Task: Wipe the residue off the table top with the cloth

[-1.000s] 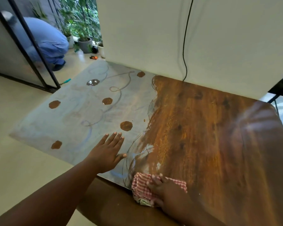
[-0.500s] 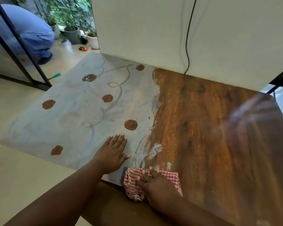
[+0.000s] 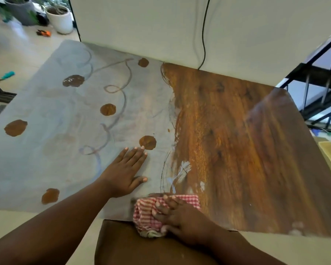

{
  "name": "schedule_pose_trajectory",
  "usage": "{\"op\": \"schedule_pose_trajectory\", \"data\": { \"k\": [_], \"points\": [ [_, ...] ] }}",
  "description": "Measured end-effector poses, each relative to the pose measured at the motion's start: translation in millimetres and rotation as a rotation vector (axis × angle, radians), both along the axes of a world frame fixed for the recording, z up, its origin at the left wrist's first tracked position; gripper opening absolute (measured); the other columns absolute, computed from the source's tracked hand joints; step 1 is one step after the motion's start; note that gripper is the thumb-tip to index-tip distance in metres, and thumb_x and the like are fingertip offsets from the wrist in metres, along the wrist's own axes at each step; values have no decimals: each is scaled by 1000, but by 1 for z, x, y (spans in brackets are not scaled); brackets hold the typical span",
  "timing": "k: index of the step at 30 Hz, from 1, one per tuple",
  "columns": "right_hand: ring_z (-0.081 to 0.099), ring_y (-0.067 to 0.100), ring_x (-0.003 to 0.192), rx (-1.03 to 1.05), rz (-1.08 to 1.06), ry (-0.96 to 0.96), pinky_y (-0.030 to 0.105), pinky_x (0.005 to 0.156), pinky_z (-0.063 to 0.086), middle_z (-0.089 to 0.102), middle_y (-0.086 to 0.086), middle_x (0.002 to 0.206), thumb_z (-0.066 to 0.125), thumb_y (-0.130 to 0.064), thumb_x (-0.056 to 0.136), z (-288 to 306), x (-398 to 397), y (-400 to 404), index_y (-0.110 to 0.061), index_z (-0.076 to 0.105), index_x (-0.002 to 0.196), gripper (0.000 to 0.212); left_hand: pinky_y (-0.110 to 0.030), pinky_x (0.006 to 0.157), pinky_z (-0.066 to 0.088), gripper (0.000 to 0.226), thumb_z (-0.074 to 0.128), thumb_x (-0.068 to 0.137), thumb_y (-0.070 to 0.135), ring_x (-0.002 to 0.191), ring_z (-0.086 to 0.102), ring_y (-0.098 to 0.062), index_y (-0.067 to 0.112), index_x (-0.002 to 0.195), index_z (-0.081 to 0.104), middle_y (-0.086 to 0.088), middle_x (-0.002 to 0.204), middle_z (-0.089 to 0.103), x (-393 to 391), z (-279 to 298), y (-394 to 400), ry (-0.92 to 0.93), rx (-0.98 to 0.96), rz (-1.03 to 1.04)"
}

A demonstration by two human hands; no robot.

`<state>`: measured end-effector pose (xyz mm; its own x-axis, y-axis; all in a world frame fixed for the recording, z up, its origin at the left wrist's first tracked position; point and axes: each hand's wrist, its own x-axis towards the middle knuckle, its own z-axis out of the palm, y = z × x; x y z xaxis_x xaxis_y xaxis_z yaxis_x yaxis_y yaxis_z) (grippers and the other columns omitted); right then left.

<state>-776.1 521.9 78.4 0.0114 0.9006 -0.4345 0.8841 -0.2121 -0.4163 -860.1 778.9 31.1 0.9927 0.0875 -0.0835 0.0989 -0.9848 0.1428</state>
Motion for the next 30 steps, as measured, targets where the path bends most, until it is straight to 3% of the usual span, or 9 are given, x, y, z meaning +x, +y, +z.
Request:
{"op": "schedule_pose_trajectory", "data": {
  "k": [4, 8, 12, 14, 16, 20, 23, 27, 30],
  "points": [
    [-13, -2, 139, -28, -54, -63, 30, 114, -12, 10, -25, 149, 28, -58, 94, 0, 45, -37, -38, 25, 143, 53, -39, 117, 1, 73, 16, 98, 60, 147, 7, -23, 9, 151, 15, -11, 157, 14, 1, -3, 5, -44, -81, 8],
    [12, 9, 140, 160, -218, -96, 36, 115, 8, 32, -8, 146, 33, -40, 93, -15, 85, -10, -29, 37, 137, 46, -36, 117, 1, 69, 15, 100, 55, 146, 10, -22, 9, 151, 17, -11, 156, 17, 2, -5, 7, -57, -88, 12],
    [1, 18, 143, 188, -348, -143, 31, 114, -5, 21, -7, 149, 15, -52, 85, -26, 72, 45, -31, 34, 142, 64, -35, 117, 1, 64, 11, 100, 50, 146, 6, -17, 10, 150, 18, -10, 156, 18, 4, -7, 10, -65, -105, 10],
    [0, 21, 143, 172, -263, -153, 38, 114, -6, 18, -9, 150, 17, -52, 86, -25, 48, 44, -35, 31, 142, 60, -35, 117, 1, 63, 9, 100, 47, 147, 2, -16, 10, 150, 18, -9, 156, 18, 4, -9, 10, -70, -109, 16],
    [13, 23, 140, 221, -28, -176, 47, 112, 5, 30, -8, 148, 32, -45, 90, -24, 30, 22, -37, 39, 138, 49, -34, 117, 1, 62, 8, 100, 47, 146, -1, -13, 12, 150, 17, -8, 157, 17, 5, -11, 11, -82, -107, 17],
    [28, 14, 136, 211, 170, -212, 43, 107, 23, 46, -20, 138, 48, -43, 83, -19, 52, -31, -45, 52, 127, 44, -33, 118, 0, 63, 7, 100, 48, 146, -2, -11, 13, 151, 16, -5, 158, 14, 6, -12, 12, -90, -111, 27],
    [28, 11, 136, 160, 114, -204, 41, 109, 22, 47, -23, 136, 51, -39, 81, -14, 82, -46, -44, 54, 126, 46, -32, 118, -1, 62, 7, 99, 48, 146, -3, -10, 15, 152, 14, -4, 158, 12, 5, -13, 12, -89, -107, 38],
    [27, 20, 138, 162, -116, -166, 41, 114, 22, 46, -12, 139, 44, -38, 86, -22, 70, -16, -38, 54, 129, 44, -32, 118, -1, 62, 8, 99, 48, 146, -4, -10, 16, 152, 14, -3, 158, 9, 5, -14, 13, -86, -106, 38],
    [36, 21, 131, 222, -152, -242, 47, 105, 29, 53, -12, 132, 41, -47, 84, -28, 31, 9, -42, 58, 121, 41, -32, 118, -1, 61, 10, 100, 48, 146, -3, -10, 16, 152, 14, -3, 158, 10, 5, -15, 13, -81, -113, 39]
  ]
}}
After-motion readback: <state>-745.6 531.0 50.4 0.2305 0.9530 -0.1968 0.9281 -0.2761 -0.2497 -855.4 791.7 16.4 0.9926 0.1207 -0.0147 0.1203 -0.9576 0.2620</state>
